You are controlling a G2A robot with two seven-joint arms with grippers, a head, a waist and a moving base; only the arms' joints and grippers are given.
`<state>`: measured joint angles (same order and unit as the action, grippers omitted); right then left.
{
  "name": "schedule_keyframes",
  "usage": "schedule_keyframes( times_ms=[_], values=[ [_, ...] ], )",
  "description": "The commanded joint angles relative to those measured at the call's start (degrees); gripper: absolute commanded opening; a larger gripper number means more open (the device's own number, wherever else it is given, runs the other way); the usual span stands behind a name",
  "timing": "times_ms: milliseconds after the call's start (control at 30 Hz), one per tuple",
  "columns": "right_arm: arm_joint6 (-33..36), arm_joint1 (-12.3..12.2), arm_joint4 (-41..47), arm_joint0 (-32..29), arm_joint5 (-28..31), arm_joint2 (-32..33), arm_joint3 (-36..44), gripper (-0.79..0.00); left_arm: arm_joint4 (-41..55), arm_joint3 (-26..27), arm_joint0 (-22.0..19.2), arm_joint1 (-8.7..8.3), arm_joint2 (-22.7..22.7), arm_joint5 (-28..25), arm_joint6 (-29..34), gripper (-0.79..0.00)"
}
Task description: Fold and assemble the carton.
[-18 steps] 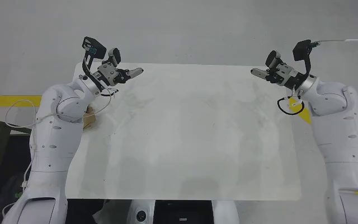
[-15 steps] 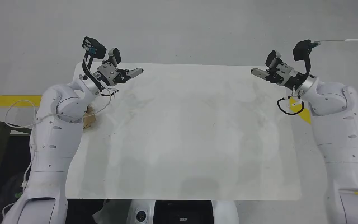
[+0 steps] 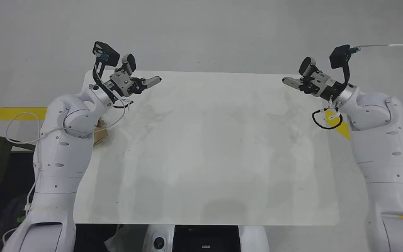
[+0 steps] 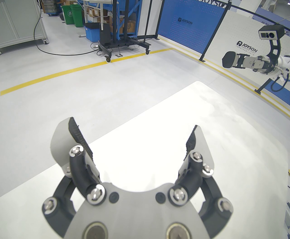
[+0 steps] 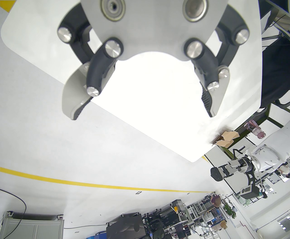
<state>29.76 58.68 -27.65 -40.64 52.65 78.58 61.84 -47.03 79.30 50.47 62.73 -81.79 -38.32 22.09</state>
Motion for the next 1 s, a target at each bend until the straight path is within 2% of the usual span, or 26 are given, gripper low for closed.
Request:
schedule_keyframes(
  times_ms=[0,133,200,367,533,733,967],
  values=[
    [0.00,0.00,0.00,0.00,0.00,0.00,0.00,0.000,0.00,0.00,0.00,0.00,0.00,0.00,0.00,0.000],
    [0.00,0.00,0.00,0.00,0.00,0.00,0.00,0.000,0.00,0.00,0.00,0.00,0.00,0.00,0.00,0.000],
    [0.00,0.00,0.00,0.00,0.00,0.00,0.00,0.000,3.28,0.01,0.73,0.09,-0.01,1.53,0.78,0.000],
    [0.00,0.00,0.00,0.00,0.00,0.00,0.00,0.000,13.69,0.11,0.33,-0.25,-1.49,6.00,9.81,0.000],
    [0.00,0.00,0.00,0.00,0.00,0.00,0.00,0.000,26.51,-1.65,-1.19,-0.93,-3.68,11.58,23.07,0.000],
    [0.00,0.00,0.00,0.00,0.00,0.00,0.00,0.000,35.36,-5.88,-3.49,-1.73,-6.08,16.77,31.78,0.000],
    [0.00,0.00,0.00,0.00,0.00,0.00,0.00,0.000,41.27,-13.56,-6.61,-2.61,-8.23,17.34,36.23,0.000]
  ],
)
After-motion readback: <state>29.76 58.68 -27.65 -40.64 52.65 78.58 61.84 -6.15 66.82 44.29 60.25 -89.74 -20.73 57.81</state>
